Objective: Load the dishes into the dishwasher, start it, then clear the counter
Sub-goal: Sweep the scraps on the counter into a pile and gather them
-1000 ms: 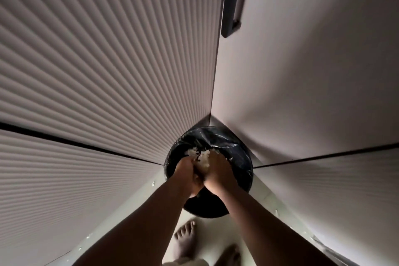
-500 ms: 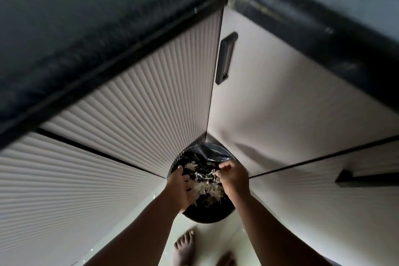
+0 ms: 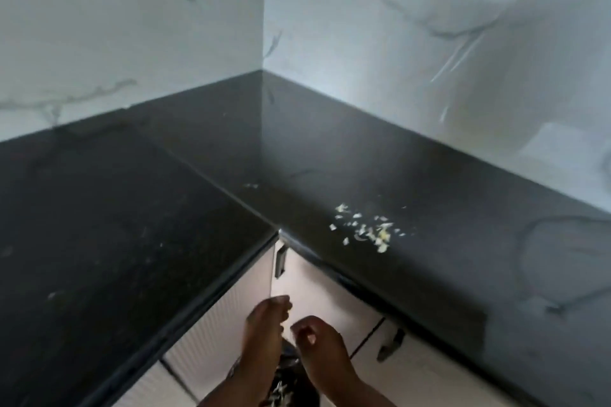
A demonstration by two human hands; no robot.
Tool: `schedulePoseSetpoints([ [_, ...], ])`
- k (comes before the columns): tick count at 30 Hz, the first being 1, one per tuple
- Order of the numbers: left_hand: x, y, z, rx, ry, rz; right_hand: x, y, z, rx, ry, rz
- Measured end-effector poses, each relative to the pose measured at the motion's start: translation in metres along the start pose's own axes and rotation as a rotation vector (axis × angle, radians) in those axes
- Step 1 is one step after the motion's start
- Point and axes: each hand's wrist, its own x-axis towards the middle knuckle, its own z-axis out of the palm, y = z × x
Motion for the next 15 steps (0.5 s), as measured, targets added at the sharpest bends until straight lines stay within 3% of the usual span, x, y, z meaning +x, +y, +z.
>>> schedulePoseSetpoints([
  [4, -0.013, 0.072, 0.009, 0.008, -0.165, 0.364, -0.009, -0.063, -0.063, 0.024, 0.173, -0.155],
  [9, -0.006, 0.142, 0.022, 0.136, -0.341, 0.549, -0.007, -0.088, -0.133, 0.016, 0.472, -0.160],
  [12, 0.015, 0.154, 0.036, 0.436, -0.400, 0.558, 0.005, -0.075, -0.168, -0.158, 0.521, -0.067],
  [15, 0.040, 0.149, 0.054, 0.847, -0.412, 0.614, 0.022, -0.047, -0.199, -0.357, 0.470, 0.090],
])
